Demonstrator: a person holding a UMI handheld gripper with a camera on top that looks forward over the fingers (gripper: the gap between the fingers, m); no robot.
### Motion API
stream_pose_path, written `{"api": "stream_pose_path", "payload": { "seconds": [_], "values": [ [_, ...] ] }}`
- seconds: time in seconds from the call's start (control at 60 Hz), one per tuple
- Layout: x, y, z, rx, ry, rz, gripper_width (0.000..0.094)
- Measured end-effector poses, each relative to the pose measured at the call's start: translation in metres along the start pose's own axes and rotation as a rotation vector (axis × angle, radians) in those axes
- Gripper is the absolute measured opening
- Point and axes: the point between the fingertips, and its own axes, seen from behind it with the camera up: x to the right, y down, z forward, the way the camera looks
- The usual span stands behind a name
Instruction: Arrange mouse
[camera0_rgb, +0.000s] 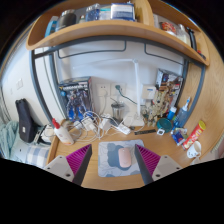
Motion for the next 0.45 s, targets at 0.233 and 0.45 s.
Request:
{"api": "stream_pose_path", "payload": {
  "seconds": [0.233, 0.45],
  "values": [
    [-0.008, -0.001, -0.035, 0.039, -0.015, -0.024, 0.0854],
    [-0.012, 0.008, -0.039, 0.033, -0.021, -0.041, 0.0853]
  ]
}}
